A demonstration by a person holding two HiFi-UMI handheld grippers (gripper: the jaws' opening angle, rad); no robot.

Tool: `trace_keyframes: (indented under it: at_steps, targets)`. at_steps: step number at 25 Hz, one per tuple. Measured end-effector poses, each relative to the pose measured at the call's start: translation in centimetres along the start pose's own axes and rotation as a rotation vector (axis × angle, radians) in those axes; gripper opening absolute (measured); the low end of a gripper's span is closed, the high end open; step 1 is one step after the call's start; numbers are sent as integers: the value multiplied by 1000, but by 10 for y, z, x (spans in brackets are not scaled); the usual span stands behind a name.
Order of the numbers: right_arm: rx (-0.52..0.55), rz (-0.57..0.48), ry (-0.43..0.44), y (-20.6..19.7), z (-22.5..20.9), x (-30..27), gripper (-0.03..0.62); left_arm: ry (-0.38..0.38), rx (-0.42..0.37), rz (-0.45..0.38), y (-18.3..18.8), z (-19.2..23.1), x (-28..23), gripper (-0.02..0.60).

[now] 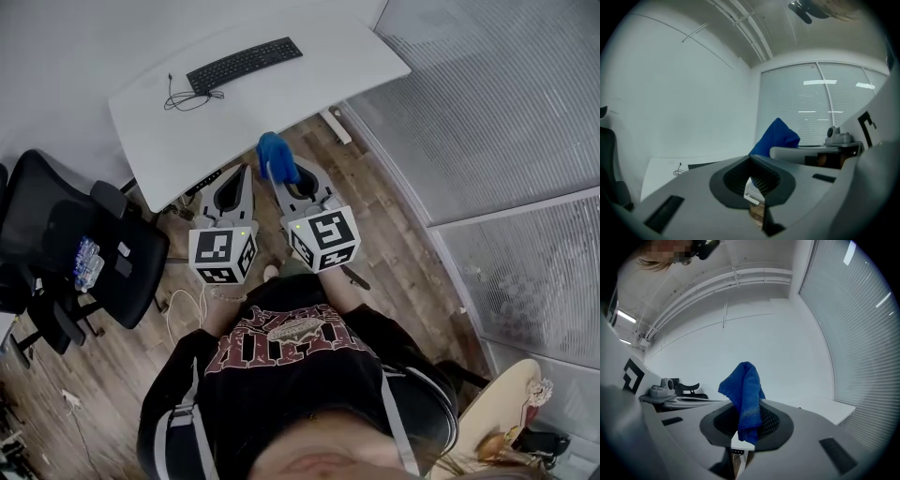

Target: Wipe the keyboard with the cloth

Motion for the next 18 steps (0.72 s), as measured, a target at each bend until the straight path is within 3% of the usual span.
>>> trace_keyframes:
  at_steps: [8,18]
  targets:
    - [8,2,30,12,-31,-25,64,11,10,-6,14,2,-38,32]
    - [28,3,113,35,-87,-62,64,87,23,-19,43,5,-100,32]
Point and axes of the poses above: the fingertips, and each gripper's own axes: x backward along the fingers, z to its left, y out of its top, the point moved 4 cm from there along x, backward along the fingers, and after that the axes turned 9 degrees about z, right-handed, at the moved point
